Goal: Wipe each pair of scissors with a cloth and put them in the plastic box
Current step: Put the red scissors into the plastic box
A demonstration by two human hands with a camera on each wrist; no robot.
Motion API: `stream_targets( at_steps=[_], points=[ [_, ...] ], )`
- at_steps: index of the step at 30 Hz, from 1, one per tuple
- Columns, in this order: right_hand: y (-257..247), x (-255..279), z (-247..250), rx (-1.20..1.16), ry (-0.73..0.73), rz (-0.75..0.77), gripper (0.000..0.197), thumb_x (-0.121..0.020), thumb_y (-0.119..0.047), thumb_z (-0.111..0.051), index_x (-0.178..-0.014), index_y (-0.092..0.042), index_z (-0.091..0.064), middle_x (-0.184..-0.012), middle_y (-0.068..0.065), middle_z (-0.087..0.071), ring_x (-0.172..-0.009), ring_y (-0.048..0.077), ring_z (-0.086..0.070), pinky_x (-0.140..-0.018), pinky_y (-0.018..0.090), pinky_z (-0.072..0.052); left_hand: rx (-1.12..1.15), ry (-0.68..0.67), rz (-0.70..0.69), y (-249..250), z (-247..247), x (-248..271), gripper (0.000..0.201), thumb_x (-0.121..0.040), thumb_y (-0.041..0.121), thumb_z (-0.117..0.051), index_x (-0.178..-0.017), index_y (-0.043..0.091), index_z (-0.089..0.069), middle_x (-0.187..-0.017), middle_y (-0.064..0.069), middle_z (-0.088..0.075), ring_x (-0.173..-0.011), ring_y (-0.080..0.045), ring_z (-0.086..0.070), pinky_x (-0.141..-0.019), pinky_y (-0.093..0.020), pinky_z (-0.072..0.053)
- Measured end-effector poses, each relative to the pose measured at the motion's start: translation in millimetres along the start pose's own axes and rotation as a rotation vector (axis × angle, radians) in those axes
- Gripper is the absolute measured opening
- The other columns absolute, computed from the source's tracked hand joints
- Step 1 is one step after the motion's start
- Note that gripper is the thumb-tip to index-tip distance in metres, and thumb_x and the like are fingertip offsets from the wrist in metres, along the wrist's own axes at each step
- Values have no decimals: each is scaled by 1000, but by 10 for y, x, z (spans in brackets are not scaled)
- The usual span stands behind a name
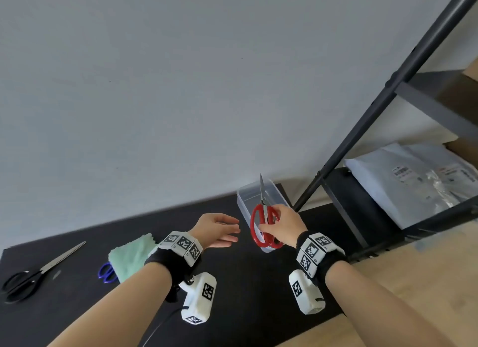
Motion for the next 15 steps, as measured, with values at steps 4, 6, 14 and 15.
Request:
stream_targets(
  at_steps=[4, 6, 14, 15],
  points=[
    [250, -278, 156, 45, -55, -9, 60, -78, -36, -74, -128, -19, -46, -127, 3, -57, -116, 23, -56, -93, 33, -50, -132, 74, 38, -39, -202, -344, 13, -88, 12, -64, -101, 11, -67, -95, -9, -70, -79, -17, -70, -76, -29, -59],
    [338, -397, 194, 73, -91, -9, 60, -79, -37, -73, -129, -18, -46, -126, 3, -57, -114, 23, -57, -90, 31, -50, -210, 106, 56, -71, -283, -484, 16, -89, 13, -62, -104, 10, -65, -91, -7, -67, -77, -16, -68, -72, -26, -58],
    [532, -709, 119, 197, -248, 5, 60, -80, -41, -71, -130, -19, -45, -129, 4, -57, -116, 24, -57, -97, 36, -49, -296, 215, 146, -131, -491, -837, 31, -89, 19, -63, -118, 9, -56, -90, -4, -63, -80, -19, -65, -75, -31, -58],
    [533, -719, 99, 209, -249, 6, 61, -80, -41, -71, -130, -19, -45, -129, 4, -57, -117, 24, -56, -98, 37, -48, -299, 219, 152, -140, -505, -840, 32, -89, 19, -63, -118, 9, -56, -90, -4, -64, -80, -19, -65, -75, -32, -59]
  ],
)
Point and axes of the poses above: each hand's wrist, its own x-axis away from the middle knuckle, its own z-axis out of the back of the hand, y = z × x, the point moved 5 cm from there along -x, towards the middle knuckle
